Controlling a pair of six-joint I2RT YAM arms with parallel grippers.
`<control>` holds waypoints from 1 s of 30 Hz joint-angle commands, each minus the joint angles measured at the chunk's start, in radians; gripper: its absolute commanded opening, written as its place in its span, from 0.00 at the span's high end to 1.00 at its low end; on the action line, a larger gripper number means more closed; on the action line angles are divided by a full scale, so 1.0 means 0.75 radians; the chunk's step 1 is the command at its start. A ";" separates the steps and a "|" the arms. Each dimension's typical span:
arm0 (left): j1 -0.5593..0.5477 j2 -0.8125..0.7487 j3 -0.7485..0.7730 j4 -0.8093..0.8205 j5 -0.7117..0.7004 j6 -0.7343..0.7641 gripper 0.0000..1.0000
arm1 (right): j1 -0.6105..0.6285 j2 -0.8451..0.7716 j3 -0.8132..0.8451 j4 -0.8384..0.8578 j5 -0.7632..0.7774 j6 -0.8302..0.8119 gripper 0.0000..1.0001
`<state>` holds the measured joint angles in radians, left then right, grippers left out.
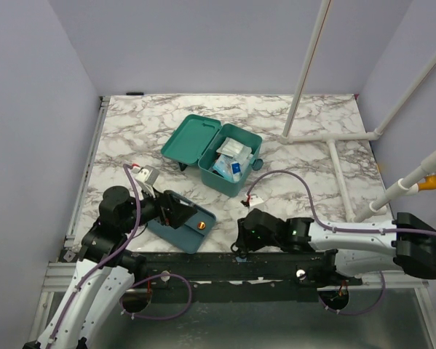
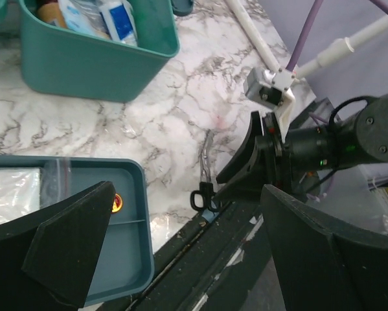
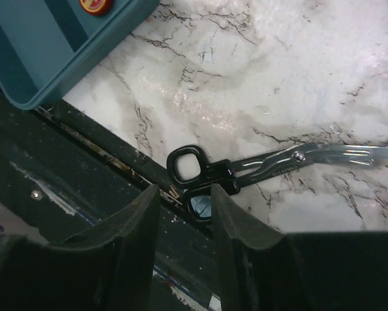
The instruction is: Organize the medicine kit
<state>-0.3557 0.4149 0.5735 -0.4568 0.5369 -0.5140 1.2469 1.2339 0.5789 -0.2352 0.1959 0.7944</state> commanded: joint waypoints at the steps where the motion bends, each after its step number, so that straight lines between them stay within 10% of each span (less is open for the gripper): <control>1: -0.010 -0.046 -0.054 0.006 0.148 -0.049 0.01 | 0.009 -0.148 -0.063 -0.134 0.031 0.131 0.57; 30: -0.014 -0.091 -0.067 0.091 0.151 0.062 0.01 | 0.008 -0.236 -0.381 0.216 -0.117 0.648 0.50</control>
<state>-0.3622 0.3626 0.5270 -0.4278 0.6220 -0.4911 1.2484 1.0412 0.3271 -0.1875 0.0845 1.1961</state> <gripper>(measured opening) 0.985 0.503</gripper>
